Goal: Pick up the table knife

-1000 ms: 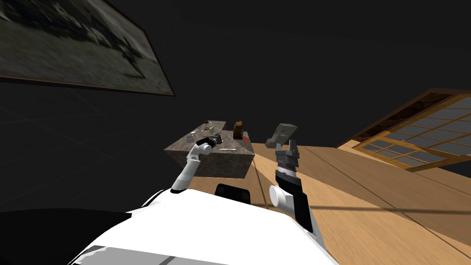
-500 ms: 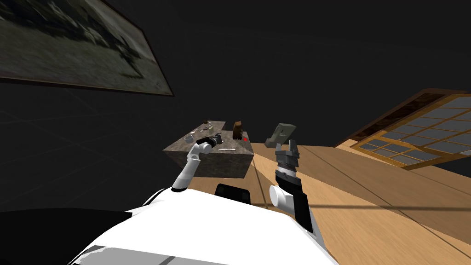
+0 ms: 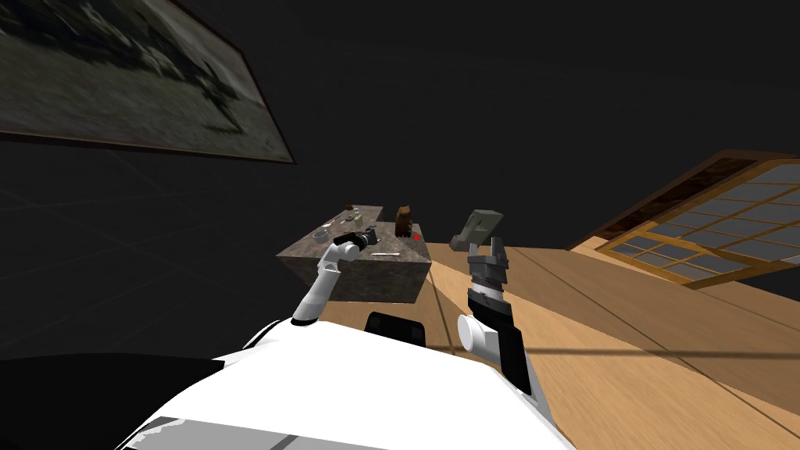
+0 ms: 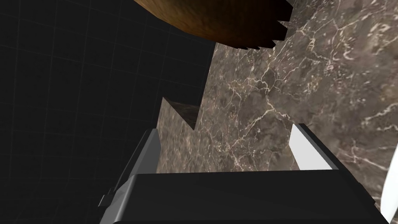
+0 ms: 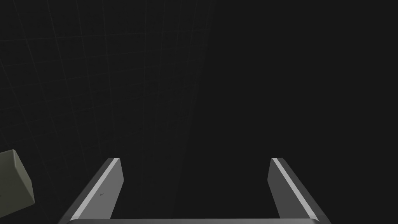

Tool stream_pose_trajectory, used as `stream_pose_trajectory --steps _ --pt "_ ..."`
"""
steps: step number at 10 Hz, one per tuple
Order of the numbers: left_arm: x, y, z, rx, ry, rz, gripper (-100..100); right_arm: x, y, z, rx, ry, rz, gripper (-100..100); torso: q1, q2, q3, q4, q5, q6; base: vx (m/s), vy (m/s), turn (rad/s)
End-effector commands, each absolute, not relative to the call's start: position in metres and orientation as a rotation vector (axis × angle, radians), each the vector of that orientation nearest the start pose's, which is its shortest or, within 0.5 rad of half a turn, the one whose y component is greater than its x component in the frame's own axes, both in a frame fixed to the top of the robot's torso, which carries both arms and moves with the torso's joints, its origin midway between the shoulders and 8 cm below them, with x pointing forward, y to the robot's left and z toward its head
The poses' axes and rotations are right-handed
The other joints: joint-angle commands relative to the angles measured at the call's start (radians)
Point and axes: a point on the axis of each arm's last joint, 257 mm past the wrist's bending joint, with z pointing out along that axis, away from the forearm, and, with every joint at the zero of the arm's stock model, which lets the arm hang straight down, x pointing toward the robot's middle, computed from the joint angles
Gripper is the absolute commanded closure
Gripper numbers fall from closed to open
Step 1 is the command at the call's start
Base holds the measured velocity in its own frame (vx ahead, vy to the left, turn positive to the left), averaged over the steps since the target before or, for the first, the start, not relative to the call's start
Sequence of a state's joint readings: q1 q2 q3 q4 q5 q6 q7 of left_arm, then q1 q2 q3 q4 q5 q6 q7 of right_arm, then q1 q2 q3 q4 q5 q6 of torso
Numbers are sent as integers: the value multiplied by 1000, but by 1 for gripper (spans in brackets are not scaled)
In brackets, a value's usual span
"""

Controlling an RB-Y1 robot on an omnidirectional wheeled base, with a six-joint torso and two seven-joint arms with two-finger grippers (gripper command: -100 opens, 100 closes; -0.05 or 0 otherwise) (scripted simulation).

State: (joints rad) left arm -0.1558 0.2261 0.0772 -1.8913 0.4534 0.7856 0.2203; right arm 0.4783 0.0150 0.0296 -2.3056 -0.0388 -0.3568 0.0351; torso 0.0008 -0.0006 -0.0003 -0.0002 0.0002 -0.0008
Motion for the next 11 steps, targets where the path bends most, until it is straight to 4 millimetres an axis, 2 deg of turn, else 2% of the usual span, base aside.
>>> stream_pose_trajectory --steps 1,5,11 --pt "555 225 -165 -1680 1364 -1428 -100 364 -275 15 761 657 1312 0 0 0 0 0 0 0 0 0 0" --pt "551 230 -181 -1758 1392 -1390 -100 364 -275 15 761 656 1312 0 -2 1 0 0 0 0 -1 -14 -53" --pt "535 243 -219 -1956 1445 -1279 -100 364 -275 15 761 656 1312 0 -3 0 0 0 -1 1 6 -21 -87"
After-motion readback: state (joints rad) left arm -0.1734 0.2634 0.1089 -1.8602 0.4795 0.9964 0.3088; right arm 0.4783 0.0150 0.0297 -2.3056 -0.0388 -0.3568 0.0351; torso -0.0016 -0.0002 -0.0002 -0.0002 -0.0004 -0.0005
